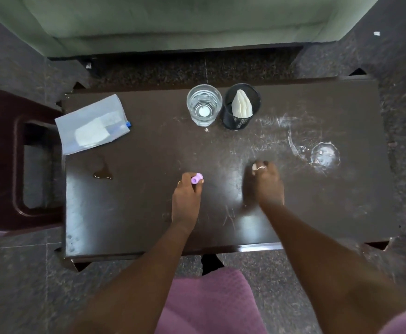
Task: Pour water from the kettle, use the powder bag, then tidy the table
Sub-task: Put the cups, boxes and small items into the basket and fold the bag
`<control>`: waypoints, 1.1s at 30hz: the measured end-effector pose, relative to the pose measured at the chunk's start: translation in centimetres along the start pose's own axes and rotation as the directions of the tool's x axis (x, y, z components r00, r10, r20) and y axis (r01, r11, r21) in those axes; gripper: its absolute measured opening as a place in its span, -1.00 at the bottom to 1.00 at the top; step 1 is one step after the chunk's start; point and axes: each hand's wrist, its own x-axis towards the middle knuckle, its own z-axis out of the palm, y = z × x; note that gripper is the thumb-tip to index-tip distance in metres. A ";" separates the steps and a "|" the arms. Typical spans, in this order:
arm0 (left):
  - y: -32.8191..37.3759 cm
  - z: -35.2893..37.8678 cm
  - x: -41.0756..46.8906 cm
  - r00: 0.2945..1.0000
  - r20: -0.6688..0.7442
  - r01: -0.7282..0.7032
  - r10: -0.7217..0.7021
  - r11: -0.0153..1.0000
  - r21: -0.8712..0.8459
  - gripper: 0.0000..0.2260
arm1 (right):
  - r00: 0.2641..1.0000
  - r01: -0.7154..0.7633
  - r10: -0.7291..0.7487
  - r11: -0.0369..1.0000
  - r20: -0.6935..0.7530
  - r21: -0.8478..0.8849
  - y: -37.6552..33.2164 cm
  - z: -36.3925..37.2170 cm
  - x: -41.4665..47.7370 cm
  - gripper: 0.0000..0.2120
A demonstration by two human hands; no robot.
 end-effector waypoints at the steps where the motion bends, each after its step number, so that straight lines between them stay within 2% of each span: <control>1: -0.3 -0.3 0.1 1.000 -0.014 0.019 -0.019 1.000 -0.012 -0.82 | 0.999 0.038 -0.038 0.999 0.021 0.014 -1.1 0.8 -0.7 -0.71; 6: -2.1 -2.9 1.0 0.994 -0.081 0.068 -0.077 0.992 -0.108 -0.82 | 0.956 0.247 -0.256 0.966 0.145 0.073 -8.5 4.1 -2.9 -0.83; 7: -2.7 -3.5 1.3 0.990 -0.105 0.077 -0.091 0.988 -0.132 -0.82 | 0.949 0.251 -0.267 0.962 0.167 0.110 -10.1 4.5 -3.2 -0.85; 9: -4.2 -5.4 1.8 0.976 -0.158 0.117 -0.152 0.971 -0.210 -0.83 | 0.929 0.258 -0.294 0.950 0.226 0.177 -13.8 5.3 -3.7 -0.82; 12: -5.8 -8.5 2.8 0.937 -0.255 0.147 -0.239 0.931 -0.335 -0.87 | 0.885 0.346 -0.396 0.911 0.244 0.222 -19.3 6.2 -3.8 -0.70; 16: -8.5 -14.8 5.1 0.827 -0.455 0.114 -0.331 0.890 -0.441 -0.86 | 0.798 0.522 -0.580 0.801 0.165 0.293 -28.7 6.6 -4.2 -0.70; 20: -12.1 -23.1 7.3 0.621 -0.638 0.092 -0.455 0.851 -0.517 -0.84 | 0.672 0.685 -0.739 0.646 0.050 0.336 -38.6 8.0 -6.4 -0.73; 23: -14.8 -29.1 8.5 0.451 -0.744 0.091 -0.493 0.855 -0.511 -0.80 | 0.635 0.713 -0.772 0.591 0.010 0.378 -45.2 9.2 -8.3 -0.73; 25: -16.5 -32.5 9.1 0.384 -0.756 0.112 -0.530 0.840 -0.531 -0.78 | 0.605 0.739 -0.796 0.544 -0.036 0.396 -49.3 10.1 -9.5 -0.75; 27: -17.6 -34.7 9.6 0.376 -0.739 0.127 -0.559 0.821 -0.556 -0.79 | 0.581 0.759 -0.813 0.523 -0.042 0.387 -52.3 10.9 -10.3 -0.79; 31: -19.4 -37.8 10.8 0.366 -0.723 0.161 -0.586 0.805 -0.571 -0.82 | 0.609 0.758 -0.790 0.551 -0.074 0.350 -56.7 12.6 -11.2 -0.83; 33: -20.4 -38.7 11.4 0.358 -0.681 0.207 -0.638 0.766 -0.609 -0.81 | 0.591 0.770 -0.802 0.527 -0.089 0.360 -58.0 13.1 -11.6 -0.86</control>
